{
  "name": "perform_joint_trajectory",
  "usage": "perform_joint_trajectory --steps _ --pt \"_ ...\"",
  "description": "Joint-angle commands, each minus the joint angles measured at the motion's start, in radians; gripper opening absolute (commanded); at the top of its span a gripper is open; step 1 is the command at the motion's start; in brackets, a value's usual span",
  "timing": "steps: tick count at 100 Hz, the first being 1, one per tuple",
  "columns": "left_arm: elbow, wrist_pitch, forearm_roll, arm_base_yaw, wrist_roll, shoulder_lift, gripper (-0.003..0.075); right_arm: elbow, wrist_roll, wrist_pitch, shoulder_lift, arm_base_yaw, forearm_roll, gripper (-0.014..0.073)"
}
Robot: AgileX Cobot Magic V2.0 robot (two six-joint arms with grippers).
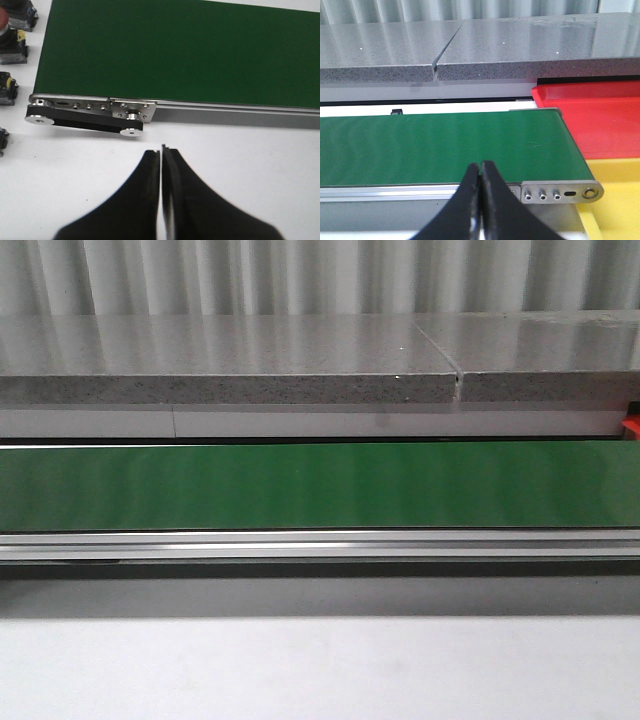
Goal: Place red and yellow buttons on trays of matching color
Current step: 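Move the left gripper down toward the red push-buttons on the table, then grasp the nearest red push-button with the left gripper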
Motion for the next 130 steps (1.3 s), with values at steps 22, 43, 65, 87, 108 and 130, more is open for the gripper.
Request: perform_joint_trajectory --steps 22,43,65,87,108,130 --pt "-0.035 0.008 -0.02 -0.004 -0.064 0.005 0.0608 -0.016 -0.003 -0.086 -0.009 -0.006 -0.009 -0.0068" --pt "-0.035 0.012 0.0 -0.004 -0.139 0.005 0.0638 -0.016 -0.003 -0.086 -0.009 -0.006 -0.009 -0.0068" --pt "-0.035 0.095 0.21 -0.003 -0.289 0.005 0.0638 -0.016 -0.003 -0.086 -0.009 -0.006 -0.009 -0.0068" --pt "-0.035 0.154 0.448 -0.003 -0.452 0.081 0.0638 -0.016 -0.003 -0.086 -0.009 -0.006 -0.009 -0.0068" --pt "-0.04 0.113 0.465 0.002 -0.474 0.241 0.0638 -0.016 -0.003 -0.086 -0.009 -0.006 -0.009 -0.0068" --pt "-0.04 0.053 0.461 0.154 -0.472 0.358 0.0638 -0.016 -0.003 -0.086 -0.009 -0.006 -0.009 -0.0068"
